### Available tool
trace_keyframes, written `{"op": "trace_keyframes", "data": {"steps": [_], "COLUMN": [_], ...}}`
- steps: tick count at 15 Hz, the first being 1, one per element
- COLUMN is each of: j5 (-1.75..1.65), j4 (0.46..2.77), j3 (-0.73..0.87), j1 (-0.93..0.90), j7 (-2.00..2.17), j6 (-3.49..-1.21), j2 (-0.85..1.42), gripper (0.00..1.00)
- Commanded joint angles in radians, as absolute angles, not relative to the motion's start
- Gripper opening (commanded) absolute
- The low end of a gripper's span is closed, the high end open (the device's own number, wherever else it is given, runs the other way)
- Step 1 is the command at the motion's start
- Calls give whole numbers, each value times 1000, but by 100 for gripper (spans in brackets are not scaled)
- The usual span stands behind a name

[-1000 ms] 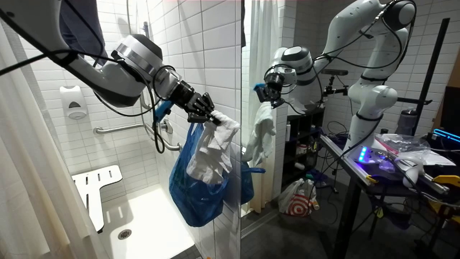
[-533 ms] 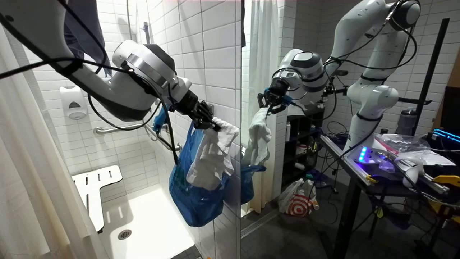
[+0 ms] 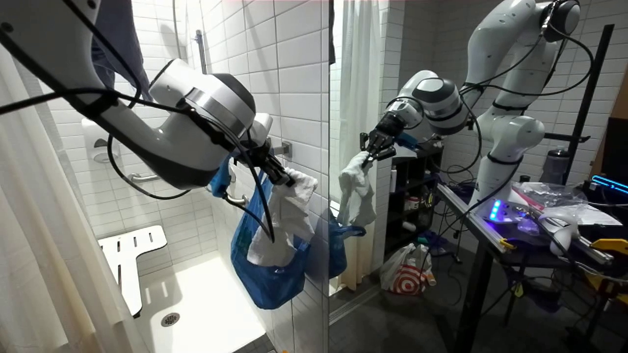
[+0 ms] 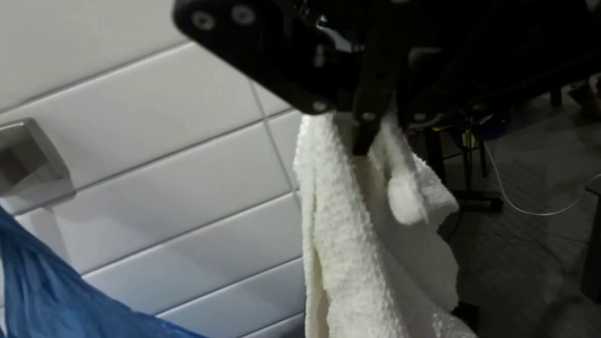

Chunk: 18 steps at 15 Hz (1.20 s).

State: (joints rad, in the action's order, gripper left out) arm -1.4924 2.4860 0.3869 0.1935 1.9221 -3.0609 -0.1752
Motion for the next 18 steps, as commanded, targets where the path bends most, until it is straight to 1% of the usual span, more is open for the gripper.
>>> {"op": "trace_keyframes", "data": {"steps": [1,4,7,11,14,18], "j5": [-1554,-1545,-1472,-1274,-1189,-1245], "j4": [2517,2521,2511,2494,2467,2445], "j3": [439,479,491,494,482,476], "j1": [231,246,243,226,224,236], "j7": [1879,1874,1912,1933,2025,2185], "j6": [-3147,-3170,-3083,-2952,-2883,-2852], "j2": [-189,-163,-128,-84,-76,-90], "gripper": [1,1,1,1,1,1]}}
